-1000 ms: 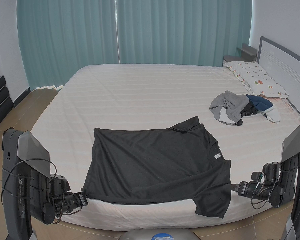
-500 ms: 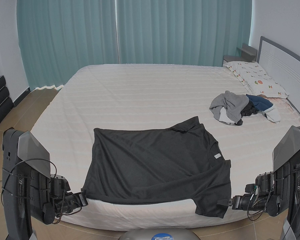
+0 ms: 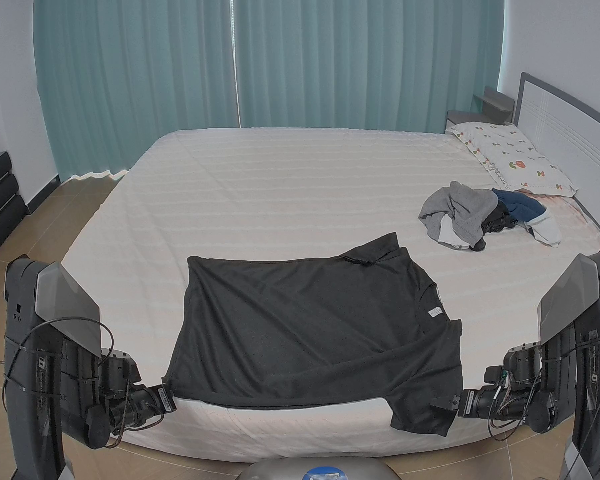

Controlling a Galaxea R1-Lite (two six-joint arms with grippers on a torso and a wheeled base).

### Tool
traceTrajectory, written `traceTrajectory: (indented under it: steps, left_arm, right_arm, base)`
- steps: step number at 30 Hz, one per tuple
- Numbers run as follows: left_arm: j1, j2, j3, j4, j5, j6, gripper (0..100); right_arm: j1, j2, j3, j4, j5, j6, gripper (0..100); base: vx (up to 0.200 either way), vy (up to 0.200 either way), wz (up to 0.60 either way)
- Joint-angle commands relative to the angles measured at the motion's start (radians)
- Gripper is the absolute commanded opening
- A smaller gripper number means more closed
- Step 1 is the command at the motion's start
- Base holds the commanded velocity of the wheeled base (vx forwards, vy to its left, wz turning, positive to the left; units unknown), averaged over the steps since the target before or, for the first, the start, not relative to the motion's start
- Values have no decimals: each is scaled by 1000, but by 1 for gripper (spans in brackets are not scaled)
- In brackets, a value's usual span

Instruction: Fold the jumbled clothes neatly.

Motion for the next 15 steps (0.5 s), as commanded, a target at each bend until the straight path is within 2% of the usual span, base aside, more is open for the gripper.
traceTrajectory:
  steps: [1,11,15]
  left_arm:
    - [0,3,0,-15,0,-1,0]
    - [0,1,3,-15,0,-1,0]
    - [0,1,6,-15,4,7,0]
  right_arm:
    - [0,11,2,-15,-25,1,0]
    - [-33,-3,55,-16,-28,-1,0]
    - [-78,-29,91,-16,-22,-9,0]
  base:
    - [0,0,0]
    - [0,0,0]
    - [0,0,0]
